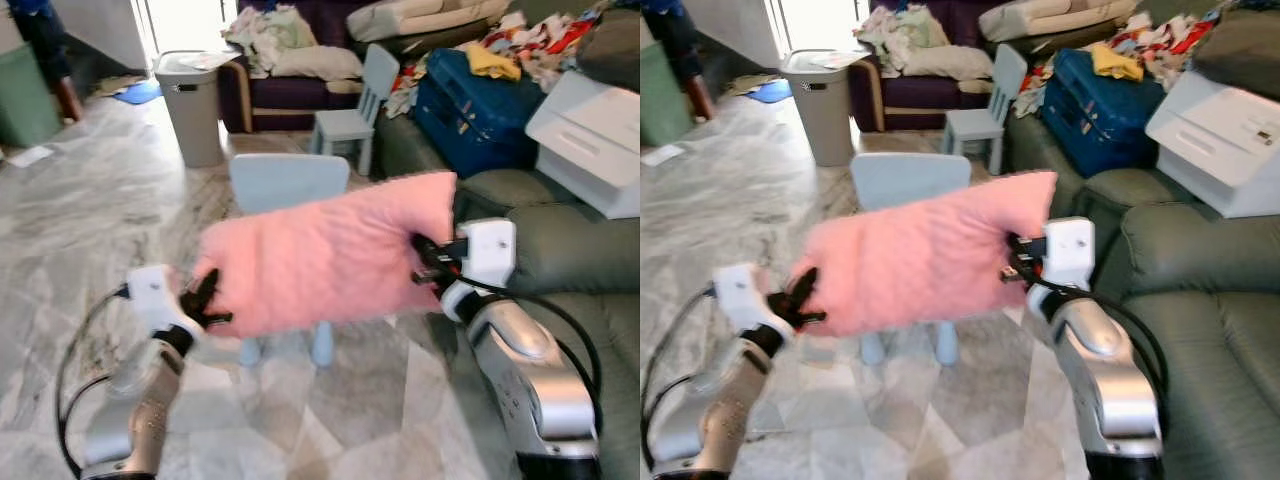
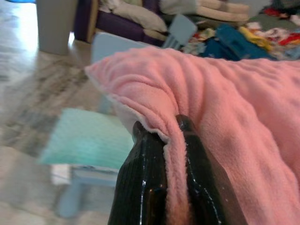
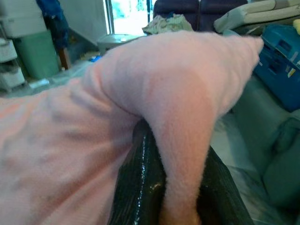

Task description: Move the pillow to the sofa

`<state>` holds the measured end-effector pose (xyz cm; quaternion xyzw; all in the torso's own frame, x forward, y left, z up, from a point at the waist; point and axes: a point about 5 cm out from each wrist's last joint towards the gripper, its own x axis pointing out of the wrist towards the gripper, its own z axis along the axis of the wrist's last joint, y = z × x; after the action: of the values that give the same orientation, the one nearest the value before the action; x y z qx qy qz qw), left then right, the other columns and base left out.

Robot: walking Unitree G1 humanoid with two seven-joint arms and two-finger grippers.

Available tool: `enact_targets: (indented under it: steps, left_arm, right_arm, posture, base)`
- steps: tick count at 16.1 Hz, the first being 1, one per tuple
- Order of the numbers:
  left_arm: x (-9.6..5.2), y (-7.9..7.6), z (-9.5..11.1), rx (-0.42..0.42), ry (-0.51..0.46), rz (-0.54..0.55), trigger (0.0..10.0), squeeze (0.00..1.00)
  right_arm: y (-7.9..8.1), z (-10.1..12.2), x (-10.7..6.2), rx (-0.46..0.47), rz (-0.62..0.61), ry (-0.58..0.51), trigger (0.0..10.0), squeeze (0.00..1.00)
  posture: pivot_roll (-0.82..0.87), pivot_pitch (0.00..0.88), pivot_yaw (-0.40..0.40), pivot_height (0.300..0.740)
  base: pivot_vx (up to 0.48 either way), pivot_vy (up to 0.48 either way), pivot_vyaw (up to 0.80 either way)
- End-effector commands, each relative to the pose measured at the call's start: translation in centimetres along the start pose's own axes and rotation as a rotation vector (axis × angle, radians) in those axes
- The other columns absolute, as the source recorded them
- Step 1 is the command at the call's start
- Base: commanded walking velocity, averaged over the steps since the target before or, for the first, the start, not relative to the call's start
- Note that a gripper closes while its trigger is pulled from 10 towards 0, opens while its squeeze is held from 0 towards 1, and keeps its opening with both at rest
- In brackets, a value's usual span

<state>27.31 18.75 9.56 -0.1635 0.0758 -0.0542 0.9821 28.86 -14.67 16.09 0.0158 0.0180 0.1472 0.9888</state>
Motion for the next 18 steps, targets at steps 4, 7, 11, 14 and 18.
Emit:
enact_targets:
  steps: [4, 7, 11, 14, 18]
  left_arm:
    - [0.53, -1.27, 0.10, -0.002, 0.001, -0.046, 10.0, 0.00]
    - [0.58, -1.29, -0.03, 0.002, 0.010, -0.049, 10.0, 0.00]
    - [0.62, -1.41, -0.15, 0.006, 0.016, -0.055, 10.0, 0.00]
    - [0.73, -1.75, -0.34, 0.010, 0.028, -0.072, 10.0, 0.00]
    - [0.74, -1.82, -0.41, 0.010, 0.033, -0.079, 10.0, 0.00]
  right_arm:
    - [-1.05, 0.57, -0.45, -0.014, -0.044, -0.023, 10.0, 0.00]
    - [-1.06, 0.57, -0.51, -0.015, -0.046, -0.023, 10.0, 0.00]
    - [-1.10, 0.60, -0.55, -0.016, -0.047, -0.024, 10.0, 0.00]
    - [-1.10, 0.65, -0.49, -0.015, -0.047, -0.026, 10.0, 0.00]
    - [-1.07, 0.65, -0.51, -0.014, -0.046, -0.028, 10.0, 0.00]
  posture:
    - [-0.06, 0.000, 0.007, 0.740]
    - [-0.06, 0.000, 0.006, 0.740]
    - [-0.06, 0.000, 0.006, 0.740]
    - [-0.07, 0.000, 0.008, 0.740]
    - [-0.07, 0.000, 0.011, 0.740]
  base:
    - [0.435, 0.000, -0.80]
    - [0.437, 0.000, -0.80]
    - [0.458, 0.000, -0.80]
    - [0.480, 0.000, -0.80]
    - [0.480, 0.000, -0.80]
